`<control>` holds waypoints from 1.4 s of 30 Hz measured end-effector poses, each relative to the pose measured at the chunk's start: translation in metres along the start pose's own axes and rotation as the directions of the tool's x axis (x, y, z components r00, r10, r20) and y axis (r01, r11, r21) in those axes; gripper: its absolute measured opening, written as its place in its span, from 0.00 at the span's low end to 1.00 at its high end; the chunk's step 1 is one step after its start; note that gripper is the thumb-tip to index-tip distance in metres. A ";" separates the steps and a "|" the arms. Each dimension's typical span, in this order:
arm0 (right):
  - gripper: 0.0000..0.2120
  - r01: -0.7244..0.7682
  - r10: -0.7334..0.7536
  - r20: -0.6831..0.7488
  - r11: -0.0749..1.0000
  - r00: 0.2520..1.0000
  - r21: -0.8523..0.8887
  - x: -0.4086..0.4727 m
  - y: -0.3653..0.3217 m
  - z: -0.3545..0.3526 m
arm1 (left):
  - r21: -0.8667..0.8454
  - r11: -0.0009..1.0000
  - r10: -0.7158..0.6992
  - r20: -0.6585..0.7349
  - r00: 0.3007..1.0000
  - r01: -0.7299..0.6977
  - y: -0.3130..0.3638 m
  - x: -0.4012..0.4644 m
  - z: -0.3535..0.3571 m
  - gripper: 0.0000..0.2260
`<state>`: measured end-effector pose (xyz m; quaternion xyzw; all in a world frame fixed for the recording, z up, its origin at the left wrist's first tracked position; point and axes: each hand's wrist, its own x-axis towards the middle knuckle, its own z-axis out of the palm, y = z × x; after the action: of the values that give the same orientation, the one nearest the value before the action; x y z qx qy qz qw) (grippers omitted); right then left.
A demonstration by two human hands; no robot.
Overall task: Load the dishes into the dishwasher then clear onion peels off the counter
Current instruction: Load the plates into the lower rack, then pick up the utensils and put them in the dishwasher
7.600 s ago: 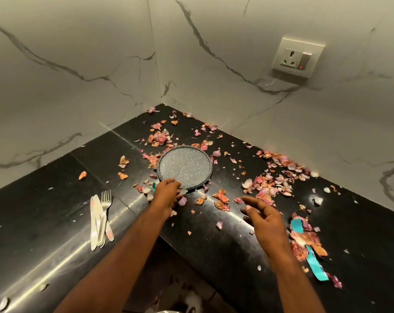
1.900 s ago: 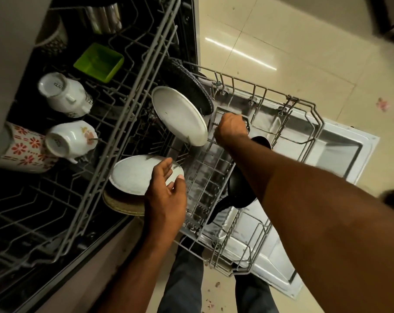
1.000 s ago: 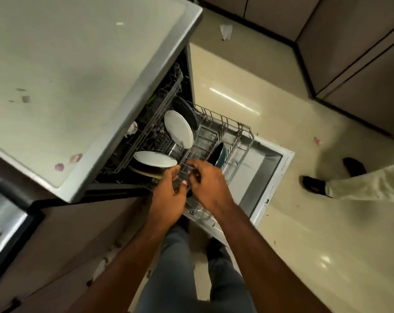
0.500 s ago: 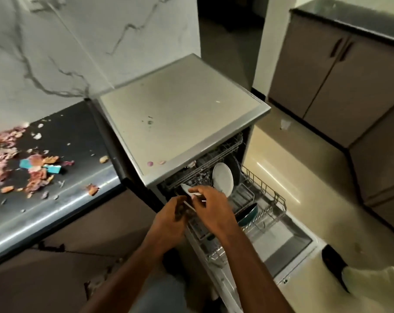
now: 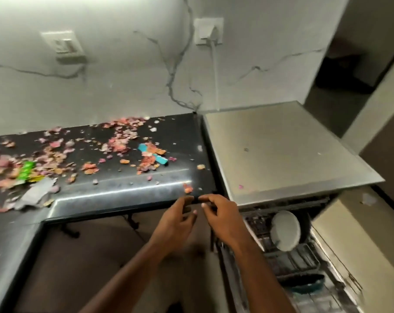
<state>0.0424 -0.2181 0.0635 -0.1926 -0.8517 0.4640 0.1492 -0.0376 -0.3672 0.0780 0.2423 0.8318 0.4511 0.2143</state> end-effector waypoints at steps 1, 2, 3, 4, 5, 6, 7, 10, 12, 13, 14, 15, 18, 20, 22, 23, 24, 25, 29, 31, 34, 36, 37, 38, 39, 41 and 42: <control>0.11 0.020 -0.021 0.025 1.000 0.999 0.004 0.008 -0.011 0.017 | -0.015 1.000 -0.003 -0.022 1.000 0.003 -0.010 0.000 -0.019 0.15; 0.11 0.034 -0.035 0.051 0.999 0.998 0.009 0.014 -0.020 0.033 | -0.023 1.000 -0.012 -0.042 0.999 0.011 -0.019 0.000 -0.035 0.15; 0.11 0.047 -0.048 0.073 0.999 0.996 0.013 0.019 -0.027 0.046 | -0.036 0.999 -0.028 -0.058 0.998 0.026 -0.028 0.000 -0.049 0.15; 0.11 0.063 -0.065 0.103 0.998 0.993 0.019 0.026 -0.036 0.064 | -0.052 0.998 -0.048 -0.083 0.995 0.044 -0.039 0.000 -0.065 0.15; 0.11 0.074 -0.077 0.133 0.997 0.988 0.026 0.031 -0.044 0.079 | -0.066 0.996 -0.065 -0.101 0.993 0.058 -0.049 -0.001 -0.079 0.16; 0.11 0.086 -0.090 0.164 0.996 0.982 0.032 0.036 -0.053 0.095 | -0.077 0.995 -0.076 -0.117 0.990 0.067 -0.059 -0.002 -0.093 0.16; 0.12 0.092 -0.097 0.192 0.995 0.977 0.035 0.041 -0.061 0.109 | -0.077 0.994 -0.085 -0.130 0.988 0.075 -0.069 -0.004 -0.106 0.17; 0.13 0.137 -0.142 0.281 0.990 0.949 0.039 0.052 -0.083 0.147 | -0.090 0.990 -0.124 -0.182 0.975 0.109 -0.096 -0.009 -0.140 0.19; 0.13 0.161 -0.168 0.350 0.986 0.921 0.047 0.057 -0.096 0.168 | -0.122 0.985 -0.151 -0.224 0.963 0.126 -0.110 -0.017 -0.158 0.19; 0.12 0.169 -0.177 0.369 0.984 0.912 0.056 0.059 -0.100 0.175 | -0.130 0.983 -0.161 -0.243 0.957 0.132 -0.115 -0.020 -0.164 0.18; 0.12 0.179 -0.190 0.385 0.982 0.903 0.065 0.063 -0.105 0.184 | -0.141 0.980 -0.175 -0.269 0.947 0.141 -0.123 -0.022 -0.171 0.17; 0.12 0.192 -0.203 0.399 0.979 0.894 0.070 0.067 -0.107 0.192 | -0.155 0.975 -0.197 -0.289 0.937 0.157 -0.128 -0.024 -0.177 0.17; 0.12 0.208 -0.218 0.458 0.975 0.862 0.072 0.076 -0.111 0.212 | -0.188 0.961 -0.255 -0.330 0.909 0.202 -0.144 -0.028 -0.187 0.17; 0.13 0.216 -0.225 0.503 0.973 0.835 0.077 0.085 -0.113 0.223 | -0.205 0.954 -0.281 -0.347 0.895 0.220 -0.151 -0.029 -0.192 0.16; 0.13 0.230 -0.236 0.546 0.970 0.804 0.080 0.097 -0.118 0.233 | -0.221 0.946 -0.304 -0.363 0.880 0.236 -0.155 -0.026 -0.198 0.15; 0.13 0.242 -0.246 0.562 0.967 0.790 0.083 0.104 -0.121 0.237 | -0.222 0.943 -0.318 -0.372 0.872 0.250 -0.156 -0.024 -0.202 0.15; 0.14 0.253 -0.257 0.583 0.963 0.771 0.090 0.112 -0.124 0.242 | -0.227 0.938 -0.335 -0.386 0.860 0.263 -0.158 -0.021 -0.207 0.15; 0.14 0.261 -0.265 0.604 0.961 0.752 0.097 0.118 -0.128 0.246 | -0.229 0.933 -0.349 -0.400 0.847 0.276 -0.158 -0.019 -0.211 0.15; 0.14 0.297 -0.314 0.651 0.944 0.691 0.140 0.151 -0.143 0.260 | -0.227 0.922 -0.386 -0.468 0.795 0.314 -0.158 -0.005 -0.234 0.16; 0.14 0.302 -0.337 0.657 0.938 0.674 0.171 0.163 -0.147 0.267 | -0.229 0.913 -0.407 -0.513 0.756 0.337 -0.159 0.001 -0.243 0.15; 0.13 0.272 -0.332 0.690 0.941 0.643 0.199 0.174 -0.149 0.281 | -0.244 0.890 -0.453 -0.565 0.690 0.385 -0.165 0.000 -0.253 0.15; 0.13 0.278 -0.332 0.733 0.940 0.593 0.201 0.176 -0.149 0.294 | -0.229 0.877 -0.461 -0.648 0.607 0.422 -0.174 -0.007 -0.262 0.14; 0.12 0.285 -0.330 0.754 0.938 0.568 0.197 0.176 -0.150 0.301 | -0.220 0.871 -0.453 -0.702 0.549 0.439 -0.180 -0.010 -0.268 0.13; 0.12 0.297 -0.331 0.770 0.935 0.545 0.192 0.177 -0.152 0.306 | -0.215 0.860 -0.449 -0.750 0.486 0.463 -0.188 -0.013 -0.275 0.12; 0.11 0.308 -0.334 0.786 0.932 0.521 0.192 0.177 -0.154 0.313 | -0.225 0.843 -0.454 -0.784 0.423 0.489 -0.198 -0.016 -0.285 0.11; 0.11 0.308 -0.332 0.807 0.931 0.489 0.197 0.180 -0.159 0.324 | -0.253 0.798 -0.471 -0.828 0.305 0.547 -0.221 -0.023 -0.308 0.11; 0.11 0.306 -0.327 0.814 0.932 0.481 0.194 0.183 -0.162 0.331 | -0.260 0.769 -0.474 -0.845 0.248 0.584 -0.233 -0.027 -0.322 0.12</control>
<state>-0.2932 -0.4553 0.0415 0.2128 -0.8339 0.4729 -0.1888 -0.2500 -0.7022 0.0440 -0.3082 0.8710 0.3634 -0.1195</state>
